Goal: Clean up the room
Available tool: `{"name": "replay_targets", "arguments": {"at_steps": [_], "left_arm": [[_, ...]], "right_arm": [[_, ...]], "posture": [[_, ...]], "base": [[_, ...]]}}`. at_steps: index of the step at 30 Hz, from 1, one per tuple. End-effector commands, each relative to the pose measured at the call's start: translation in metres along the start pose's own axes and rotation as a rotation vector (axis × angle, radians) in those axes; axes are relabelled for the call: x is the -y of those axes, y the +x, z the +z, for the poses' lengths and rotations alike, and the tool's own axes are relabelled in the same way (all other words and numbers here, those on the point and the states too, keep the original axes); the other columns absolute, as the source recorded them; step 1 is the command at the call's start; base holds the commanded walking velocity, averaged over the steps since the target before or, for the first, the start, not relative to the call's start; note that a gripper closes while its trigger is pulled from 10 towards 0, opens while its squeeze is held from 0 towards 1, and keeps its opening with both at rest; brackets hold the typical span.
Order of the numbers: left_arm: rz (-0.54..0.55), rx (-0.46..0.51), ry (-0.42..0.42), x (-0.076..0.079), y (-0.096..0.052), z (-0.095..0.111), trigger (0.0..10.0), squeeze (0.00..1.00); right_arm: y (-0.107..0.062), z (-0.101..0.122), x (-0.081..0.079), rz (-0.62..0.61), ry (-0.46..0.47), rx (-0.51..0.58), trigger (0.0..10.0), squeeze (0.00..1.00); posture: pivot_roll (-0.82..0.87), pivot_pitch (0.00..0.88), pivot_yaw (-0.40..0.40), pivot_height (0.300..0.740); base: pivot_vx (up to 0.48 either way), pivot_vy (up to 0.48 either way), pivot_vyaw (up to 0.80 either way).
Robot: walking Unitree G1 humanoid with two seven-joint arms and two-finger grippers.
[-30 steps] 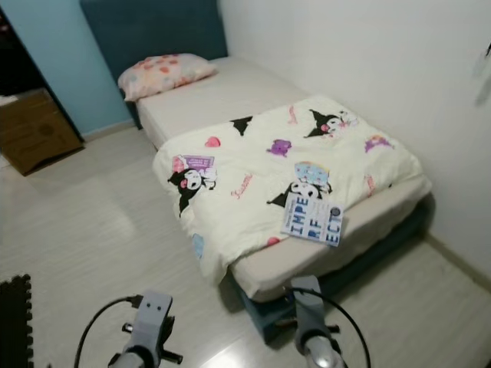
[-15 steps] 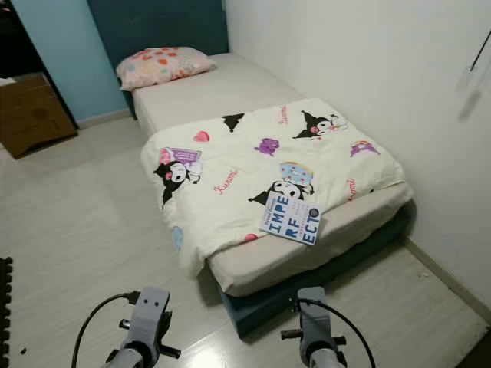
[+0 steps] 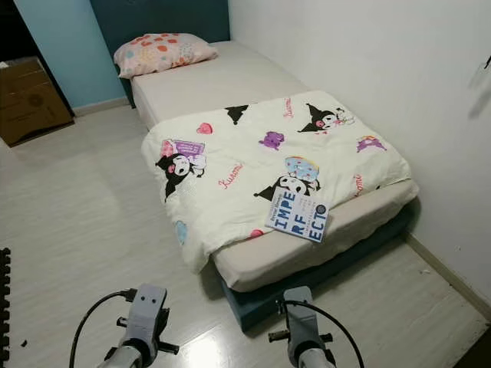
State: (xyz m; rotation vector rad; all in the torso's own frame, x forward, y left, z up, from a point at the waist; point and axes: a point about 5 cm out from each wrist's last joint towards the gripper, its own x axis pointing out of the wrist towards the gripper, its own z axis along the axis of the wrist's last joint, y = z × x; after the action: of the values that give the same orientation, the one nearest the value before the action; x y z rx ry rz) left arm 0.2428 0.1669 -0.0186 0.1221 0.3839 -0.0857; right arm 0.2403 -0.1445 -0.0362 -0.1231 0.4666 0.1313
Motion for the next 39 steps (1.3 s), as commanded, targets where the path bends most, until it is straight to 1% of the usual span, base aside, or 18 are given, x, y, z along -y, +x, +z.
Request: {"name": "replay_targets", "arguments": {"at_steps": [1, 19, 21, 23, 39], "left_arm": [[-0.002, -0.021, -0.004, 0.001, -0.003, -0.006, 10.0, 0.0], [-0.003, -0.014, -0.006, 0.003, -0.001, -0.004, 10.0, 0.0], [-0.004, -0.013, -0.005, 0.003, -0.001, -0.004, 10.0, 0.0], [-0.006, -0.011, -0.004, 0.005, -0.001, -0.003, 10.0, 0.0], [0.011, 0.007, -0.031, 0.004, 0.001, 0.0, 10.0, 0.0]], "right_arm": [[-0.003, -0.004, -0.001, 0.009, -0.007, 0.0, 10.0, 0.0], [-0.001, 0.0, -0.001, 0.012, -0.022, 0.011, 10.0, 0.0], [-0.001, 0.001, -0.001, 0.015, -0.027, 0.012, 10.0, 0.0], [0.0, 0.002, -0.004, 0.039, -0.07, 0.02, 10.0, 0.0], [0.002, 0.007, -0.004, 0.043, -0.072, 0.033, 10.0, 0.0]], "posture": [[-0.02, 0.144, 0.015, 0.74], [-0.03, 0.137, 0.023, 0.74], [-0.03, 0.137, 0.023, 0.74], [-0.03, 0.135, 0.024, 0.74], [-0.03, 0.121, 0.024, 0.74]], "base": [[0.0, 0.0, 0.0], [0.0, 0.0, 0.0], [0.0, 0.0, 0.44], [0.0, 0.0, 0.8], [0.0, 0.0, 0.8]]}}
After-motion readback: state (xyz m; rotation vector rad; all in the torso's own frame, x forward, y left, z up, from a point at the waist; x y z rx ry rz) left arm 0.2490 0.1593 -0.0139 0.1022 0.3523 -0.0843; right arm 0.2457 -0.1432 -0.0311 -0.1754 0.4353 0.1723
